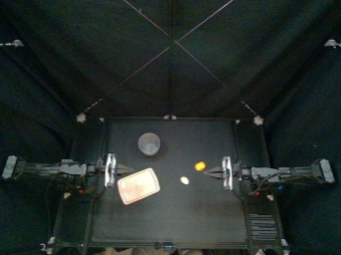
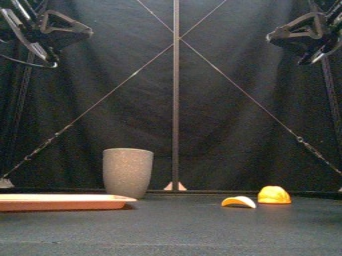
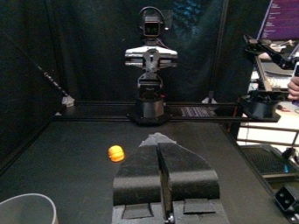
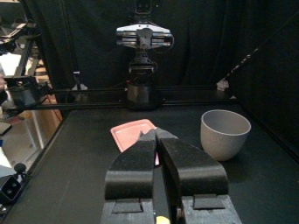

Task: Pick the chip then place it in the grey bowl
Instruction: Pick the chip

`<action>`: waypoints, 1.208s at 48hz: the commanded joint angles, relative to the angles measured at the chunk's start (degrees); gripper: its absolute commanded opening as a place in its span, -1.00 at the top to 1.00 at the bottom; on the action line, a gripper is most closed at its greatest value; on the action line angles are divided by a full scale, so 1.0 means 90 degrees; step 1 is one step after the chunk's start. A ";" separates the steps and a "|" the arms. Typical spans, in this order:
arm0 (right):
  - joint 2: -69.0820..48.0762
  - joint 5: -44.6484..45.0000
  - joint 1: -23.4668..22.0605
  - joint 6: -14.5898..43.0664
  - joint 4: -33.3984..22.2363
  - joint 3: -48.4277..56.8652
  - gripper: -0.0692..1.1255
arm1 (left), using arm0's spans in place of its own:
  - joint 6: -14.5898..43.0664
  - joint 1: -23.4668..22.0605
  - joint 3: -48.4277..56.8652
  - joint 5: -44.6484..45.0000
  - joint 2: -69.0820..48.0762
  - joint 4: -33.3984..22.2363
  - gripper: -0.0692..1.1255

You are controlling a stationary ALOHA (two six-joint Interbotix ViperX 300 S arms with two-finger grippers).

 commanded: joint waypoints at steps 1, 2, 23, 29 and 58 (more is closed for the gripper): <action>0.0410 -0.0166 -0.0166 0.0127 0.0234 -0.0186 0.75 | -0.0010 0.0020 0.0098 0.0010 0.0078 -0.0010 0.80; 0.0537 -0.0234 -0.0205 0.0176 0.0322 -0.0195 0.75 | -0.0010 0.0020 0.0107 -0.0010 0.0088 -0.0010 0.80; 0.4404 -0.0283 -0.0820 0.1660 0.2197 -0.0879 0.44 | 0.0020 0.0264 0.0137 -0.0010 0.0127 0.0029 0.79; 0.5049 -0.0078 -0.0801 0.2393 0.2080 -0.1182 -0.11 | 0.0020 0.0332 0.0146 -0.0010 0.0127 0.0078 0.79; 0.5908 0.1719 -0.0703 0.3613 0.1309 -0.1943 -0.70 | 0.0029 0.0430 0.0371 -0.0029 0.0127 0.0312 0.79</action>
